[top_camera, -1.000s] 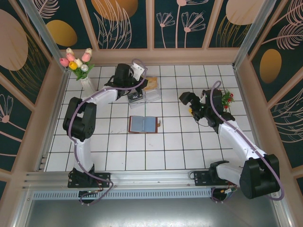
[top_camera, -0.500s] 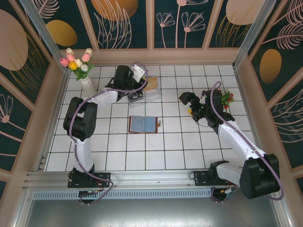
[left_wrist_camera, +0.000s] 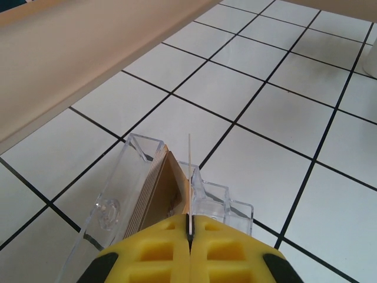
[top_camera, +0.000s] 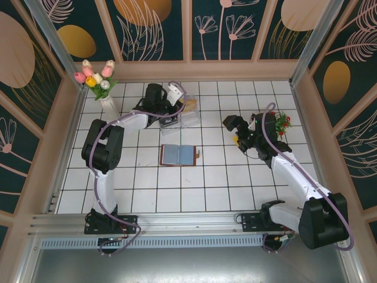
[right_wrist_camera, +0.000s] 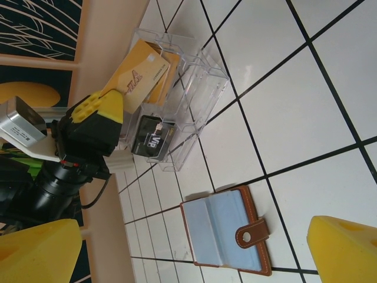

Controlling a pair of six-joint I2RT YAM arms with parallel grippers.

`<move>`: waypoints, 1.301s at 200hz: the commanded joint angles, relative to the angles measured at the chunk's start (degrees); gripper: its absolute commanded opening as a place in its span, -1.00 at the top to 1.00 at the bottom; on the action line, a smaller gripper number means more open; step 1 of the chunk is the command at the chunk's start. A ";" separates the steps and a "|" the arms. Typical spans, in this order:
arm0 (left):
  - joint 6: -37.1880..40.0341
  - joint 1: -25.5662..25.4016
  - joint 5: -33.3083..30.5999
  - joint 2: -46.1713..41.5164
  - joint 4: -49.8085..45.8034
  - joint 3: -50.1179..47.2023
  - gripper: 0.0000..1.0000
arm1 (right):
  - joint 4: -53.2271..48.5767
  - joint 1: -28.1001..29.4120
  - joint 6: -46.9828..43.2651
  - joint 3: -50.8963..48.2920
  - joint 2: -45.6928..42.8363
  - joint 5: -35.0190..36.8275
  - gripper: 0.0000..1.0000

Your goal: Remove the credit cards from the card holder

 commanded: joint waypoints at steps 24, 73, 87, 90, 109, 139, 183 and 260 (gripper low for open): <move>2.21 0.26 0.25 1.83 3.50 1.11 1.00 | 3.24 0.59 1.45 -0.77 -0.87 -1.13 -0.98; 3.90 0.22 -3.08 2.65 -0.43 2.97 0.80 | 3.84 0.62 2.35 -1.09 -0.83 -1.48 -0.98; 4.50 0.27 -4.17 2.37 -0.94 2.86 0.77 | 4.60 0.65 2.92 -1.18 -0.71 -1.39 -0.98; 4.59 0.27 -4.20 2.32 -1.08 2.90 0.76 | 4.78 0.66 3.00 -1.18 -0.73 -1.41 -0.98; 5.31 0.27 -4.53 1.92 -1.77 2.85 0.70 | 5.14 0.61 3.29 -1.01 -0.28 -1.56 -0.98; 6.28 0.27 -5.35 1.77 -1.98 2.77 0.66 | 5.10 0.65 3.59 -1.00 -0.08 -2.08 -0.98; 6.66 0.25 -6.67 1.61 -2.04 2.66 0.65 | 4.86 0.66 3.69 -1.52 -0.84 -1.83 -0.98; -3.84 0.22 -7.50 -6.90 -1.81 0.65 0.36 | 3.04 1.76 0.93 -0.77 -0.90 0.63 -0.98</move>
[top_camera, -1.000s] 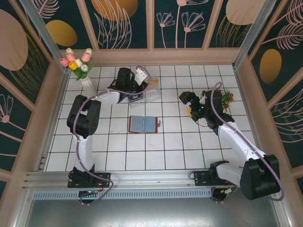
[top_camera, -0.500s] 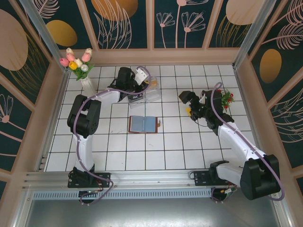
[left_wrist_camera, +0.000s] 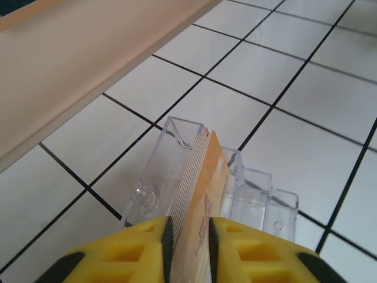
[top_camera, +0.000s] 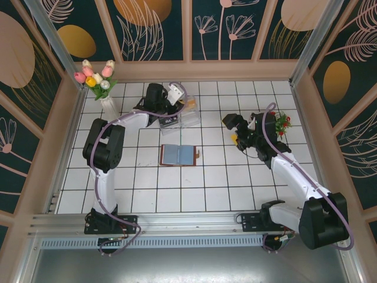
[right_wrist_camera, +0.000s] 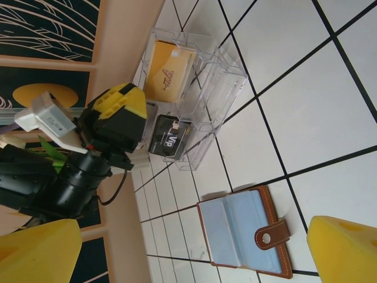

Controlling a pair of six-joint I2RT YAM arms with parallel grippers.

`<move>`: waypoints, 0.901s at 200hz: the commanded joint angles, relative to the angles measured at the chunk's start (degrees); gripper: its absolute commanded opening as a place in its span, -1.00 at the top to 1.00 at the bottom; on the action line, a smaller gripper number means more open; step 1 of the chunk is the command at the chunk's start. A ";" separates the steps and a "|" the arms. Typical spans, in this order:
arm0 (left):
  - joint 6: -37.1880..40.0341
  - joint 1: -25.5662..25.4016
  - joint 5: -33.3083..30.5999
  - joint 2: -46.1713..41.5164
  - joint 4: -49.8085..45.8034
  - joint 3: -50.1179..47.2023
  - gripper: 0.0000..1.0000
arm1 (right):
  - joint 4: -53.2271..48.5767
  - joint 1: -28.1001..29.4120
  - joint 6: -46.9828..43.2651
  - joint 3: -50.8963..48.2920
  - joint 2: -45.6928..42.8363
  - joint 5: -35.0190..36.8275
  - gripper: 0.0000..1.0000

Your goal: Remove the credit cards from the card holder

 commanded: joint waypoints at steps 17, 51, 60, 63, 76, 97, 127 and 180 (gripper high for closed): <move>-14.43 0.27 -9.09 -10.27 0.65 -1.96 0.19 | -1.60 2.98 -3.78 1.03 -0.60 3.66 -0.98; -26.25 0.27 -22.05 -17.38 -1.12 -7.30 -0.16 | -6.64 9.62 -8.52 6.37 2.08 10.63 -0.96; -28.78 0.27 -24.95 -19.36 -1.78 -9.22 -0.29 | -8.39 12.13 -9.74 8.47 3.32 13.31 -0.93; -29.61 0.26 -25.90 -20.75 -2.07 -9.84 -0.36 | -8.96 13.01 -10.12 9.19 3.91 14.18 -0.92; -33.54 0.27 -30.58 -24.69 -3.41 -12.52 -0.67 | -10.59 16.36 -11.20 12.06 6.44 17.28 -0.87; -36.73 0.27 -34.56 -29.43 -9.15 -14.59 -0.98 | -11.96 21.91 -11.64 15.83 11.83 20.75 -0.79; -40.03 0.40 -38.21 -33.20 -18.62 -14.71 -0.98 | -14.42 28.08 -11.41 22.38 21.18 22.39 -0.52; -48.52 0.53 -32.08 -43.55 -21.31 -28.36 -0.97 | -20.63 35.14 -7.95 31.71 35.67 24.68 -0.21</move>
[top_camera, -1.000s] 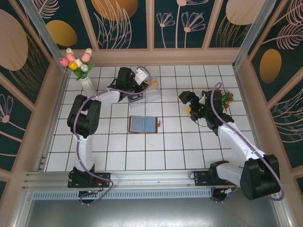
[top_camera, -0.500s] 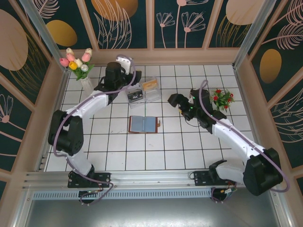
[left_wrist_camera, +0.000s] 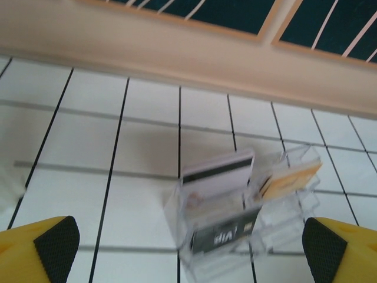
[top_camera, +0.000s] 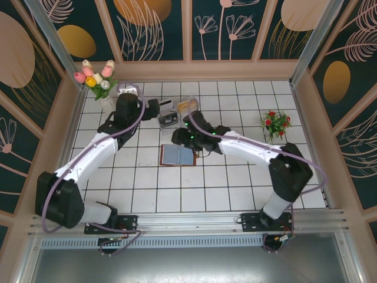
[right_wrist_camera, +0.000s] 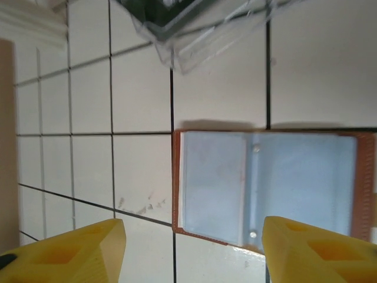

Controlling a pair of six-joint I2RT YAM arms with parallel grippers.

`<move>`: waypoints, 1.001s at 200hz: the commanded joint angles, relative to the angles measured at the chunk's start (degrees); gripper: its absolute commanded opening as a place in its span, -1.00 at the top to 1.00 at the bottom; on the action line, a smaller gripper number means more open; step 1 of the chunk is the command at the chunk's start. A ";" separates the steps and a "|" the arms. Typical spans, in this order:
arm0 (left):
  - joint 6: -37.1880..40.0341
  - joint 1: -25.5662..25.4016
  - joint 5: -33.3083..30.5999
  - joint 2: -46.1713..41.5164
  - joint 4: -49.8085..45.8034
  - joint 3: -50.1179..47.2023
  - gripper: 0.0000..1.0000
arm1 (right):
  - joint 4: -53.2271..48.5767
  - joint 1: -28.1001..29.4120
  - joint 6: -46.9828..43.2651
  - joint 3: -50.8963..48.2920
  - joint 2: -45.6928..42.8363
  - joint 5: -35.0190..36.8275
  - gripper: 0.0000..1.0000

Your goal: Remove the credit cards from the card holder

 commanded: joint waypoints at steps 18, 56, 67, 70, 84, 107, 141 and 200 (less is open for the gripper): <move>-10.26 0.27 7.64 -5.33 -3.93 -10.55 -0.97 | -4.79 0.70 3.79 1.64 5.80 3.13 -0.19; -16.74 0.27 20.97 -6.48 -2.60 -17.22 -0.75 | -2.10 -0.60 5.54 -2.10 7.30 0.27 -0.10; -18.10 0.27 24.99 -6.02 -1.67 -18.11 -0.66 | -2.36 -0.58 5.46 -1.89 8.23 0.37 -0.09; -18.53 0.19 26.36 -5.83 -1.16 -18.36 -0.64 | -2.31 -0.58 5.45 -1.88 8.45 0.30 -0.09; -20.37 0.01 31.29 -4.56 0.74 -19.26 -0.50 | -1.90 -0.64 5.21 -1.76 9.37 0.04 -0.08; -21.52 -1.12 33.42 -2.43 1.62 -19.61 -0.20 | -2.40 -0.91 4.95 -1.65 10.46 0.29 -0.05; -22.75 -3.74 34.01 2.13 2.92 -19.04 0.08 | -3.94 -1.72 5.20 -2.04 11.22 0.46 0.00; -21.44 -6.05 28.62 8.50 1.62 -16.78 0.28 | -4.95 -2.30 4.84 -2.24 12.21 0.10 0.00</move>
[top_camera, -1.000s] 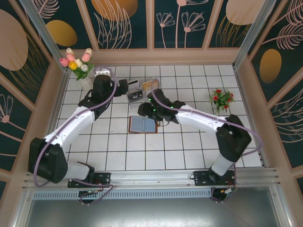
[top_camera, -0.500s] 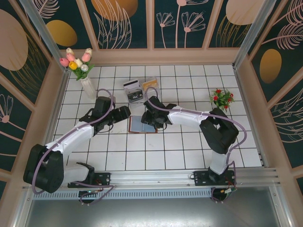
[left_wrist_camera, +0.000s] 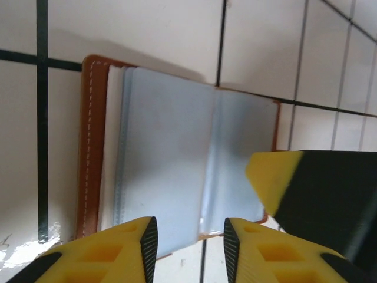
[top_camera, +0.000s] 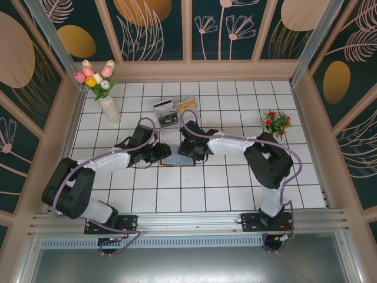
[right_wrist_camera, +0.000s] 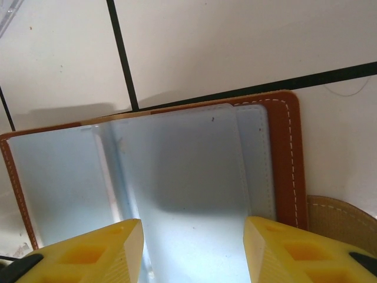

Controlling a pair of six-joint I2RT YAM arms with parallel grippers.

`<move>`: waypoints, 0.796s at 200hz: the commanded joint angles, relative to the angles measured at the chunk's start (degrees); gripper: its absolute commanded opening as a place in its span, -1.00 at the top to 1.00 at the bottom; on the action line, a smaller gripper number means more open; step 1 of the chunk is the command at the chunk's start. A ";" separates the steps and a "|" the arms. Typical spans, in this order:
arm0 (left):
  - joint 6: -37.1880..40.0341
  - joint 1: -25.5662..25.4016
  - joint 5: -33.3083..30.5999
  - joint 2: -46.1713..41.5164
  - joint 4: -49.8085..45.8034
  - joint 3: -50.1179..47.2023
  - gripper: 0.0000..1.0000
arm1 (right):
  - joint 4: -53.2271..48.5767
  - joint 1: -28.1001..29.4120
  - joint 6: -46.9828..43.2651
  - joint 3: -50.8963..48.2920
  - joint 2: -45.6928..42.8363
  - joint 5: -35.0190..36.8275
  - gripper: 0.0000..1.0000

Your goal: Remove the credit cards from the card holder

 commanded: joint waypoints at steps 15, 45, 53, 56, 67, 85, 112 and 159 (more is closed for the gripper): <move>0.47 -0.33 -3.92 1.97 -0.38 1.76 0.29 | -2.35 -0.51 0.36 -0.82 1.63 -0.60 0.00; -0.20 -0.26 -3.37 3.47 1.24 0.29 0.29 | -2.35 -0.44 0.28 -1.08 1.81 -0.86 0.00; -0.19 -0.28 -3.42 3.61 1.42 0.25 0.28 | -2.46 -0.48 0.31 -1.12 1.83 -0.91 0.00; -0.17 -0.28 -3.38 3.63 1.41 0.21 0.28 | -2.48 -0.52 0.30 -1.16 1.83 -0.93 0.00; -0.15 -0.36 -3.37 3.92 1.51 0.15 0.28 | -2.40 -0.51 0.20 -1.19 1.84 -0.93 0.00; 0.44 -0.27 -3.89 4.33 1.38 0.17 0.25 | -2.32 -0.55 0.13 -1.09 1.95 -1.08 -0.01; 3.14 -0.27 -6.66 4.24 -1.47 1.13 0.20 | -2.50 -0.53 -0.08 -1.16 2.11 -1.21 -0.01; 3.32 -0.27 -2.12 4.86 0.96 0.37 0.42 | -2.38 -0.54 0.01 -1.35 2.22 -1.30 0.00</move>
